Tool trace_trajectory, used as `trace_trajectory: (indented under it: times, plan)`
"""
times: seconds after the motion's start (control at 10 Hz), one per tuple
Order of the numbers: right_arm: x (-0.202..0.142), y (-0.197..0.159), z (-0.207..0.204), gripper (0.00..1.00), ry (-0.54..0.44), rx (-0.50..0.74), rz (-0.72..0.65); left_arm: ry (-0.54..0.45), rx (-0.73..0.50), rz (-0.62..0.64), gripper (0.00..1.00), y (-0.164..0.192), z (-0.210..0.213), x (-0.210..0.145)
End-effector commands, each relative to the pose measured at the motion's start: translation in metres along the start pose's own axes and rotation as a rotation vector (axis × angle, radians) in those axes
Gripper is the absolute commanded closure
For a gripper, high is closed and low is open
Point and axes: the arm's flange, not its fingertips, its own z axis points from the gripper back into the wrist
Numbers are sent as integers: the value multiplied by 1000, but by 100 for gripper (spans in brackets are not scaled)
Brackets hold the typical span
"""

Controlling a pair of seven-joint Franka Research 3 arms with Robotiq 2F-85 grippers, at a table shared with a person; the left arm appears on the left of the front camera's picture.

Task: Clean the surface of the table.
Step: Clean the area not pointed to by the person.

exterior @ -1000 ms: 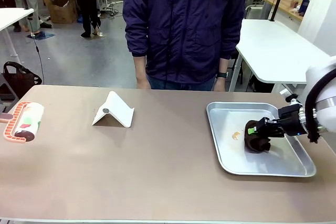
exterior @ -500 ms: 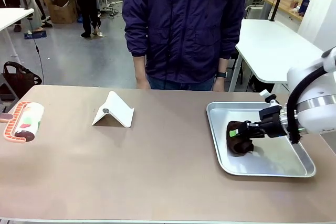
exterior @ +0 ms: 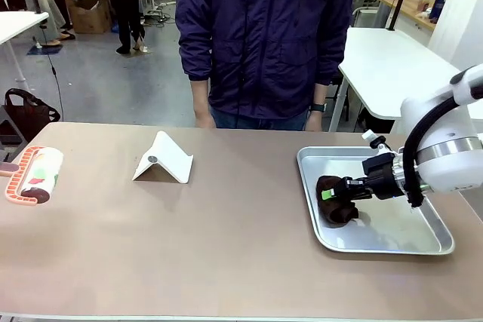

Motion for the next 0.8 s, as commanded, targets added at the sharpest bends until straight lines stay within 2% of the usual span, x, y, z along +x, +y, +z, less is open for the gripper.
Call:
trace_trajectory:
  times: [0.0,0.2,0.5,0.7]
  plan:
    - [-8,-29,-1,92,56,-137,-9,-15,-17,10,78,-5,1,2]
    - [-9,-39,21,92,22,-204,-22,-15,-17,10,78,-5,1,2]
    - [-4,-49,57,92,-110,-119,-160,-15,-17,10,78,-5,1,2]
    - [-4,-66,69,92,-145,-144,-228,-15,-17,10,78,-5,1,2]
